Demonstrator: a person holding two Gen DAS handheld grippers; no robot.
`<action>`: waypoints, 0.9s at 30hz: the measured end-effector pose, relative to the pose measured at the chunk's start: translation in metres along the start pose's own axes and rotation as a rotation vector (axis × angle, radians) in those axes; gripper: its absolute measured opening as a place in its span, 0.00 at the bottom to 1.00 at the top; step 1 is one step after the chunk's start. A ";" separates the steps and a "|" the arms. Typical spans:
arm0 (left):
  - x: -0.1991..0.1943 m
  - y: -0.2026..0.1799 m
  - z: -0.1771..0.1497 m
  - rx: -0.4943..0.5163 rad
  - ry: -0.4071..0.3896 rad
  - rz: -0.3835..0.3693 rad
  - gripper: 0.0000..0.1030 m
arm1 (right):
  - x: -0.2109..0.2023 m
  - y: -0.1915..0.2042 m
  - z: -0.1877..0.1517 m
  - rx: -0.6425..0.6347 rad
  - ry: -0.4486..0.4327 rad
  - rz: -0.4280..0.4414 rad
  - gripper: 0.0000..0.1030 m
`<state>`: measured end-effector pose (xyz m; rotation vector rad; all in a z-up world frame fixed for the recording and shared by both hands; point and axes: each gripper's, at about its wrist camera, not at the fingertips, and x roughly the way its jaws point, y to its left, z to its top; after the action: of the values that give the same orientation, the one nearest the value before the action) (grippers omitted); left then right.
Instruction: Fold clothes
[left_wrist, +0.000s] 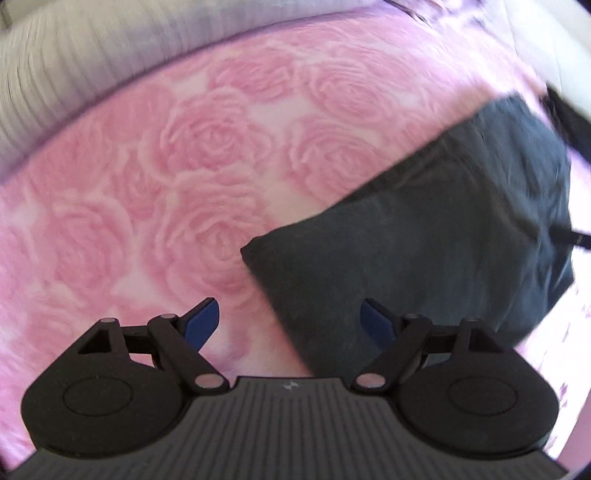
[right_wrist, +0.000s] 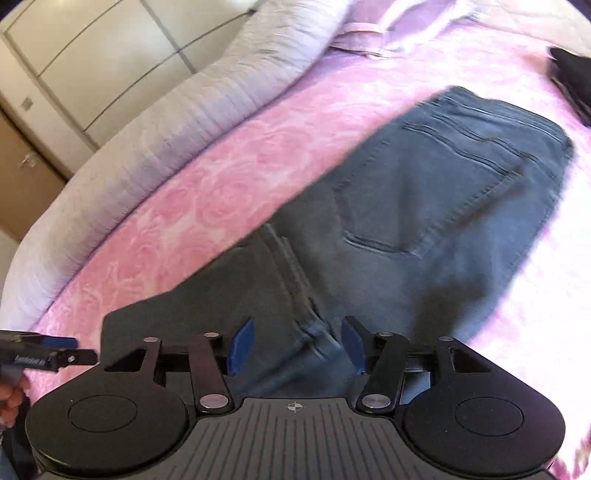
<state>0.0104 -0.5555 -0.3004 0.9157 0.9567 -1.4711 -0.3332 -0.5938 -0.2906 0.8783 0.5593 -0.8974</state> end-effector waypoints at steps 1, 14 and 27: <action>0.005 0.005 0.001 -0.031 0.004 -0.015 0.78 | 0.009 -0.001 0.008 -0.024 0.000 0.012 0.55; 0.025 0.029 -0.008 -0.269 -0.026 -0.102 0.75 | 0.103 -0.007 0.061 -0.163 0.233 0.133 0.17; 0.024 0.033 -0.003 -0.265 -0.085 -0.091 0.75 | 0.102 -0.004 0.070 -0.203 0.130 0.077 0.32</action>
<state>0.0414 -0.5637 -0.3262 0.6194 1.1110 -1.4060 -0.2788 -0.6978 -0.3295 0.7718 0.7110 -0.7038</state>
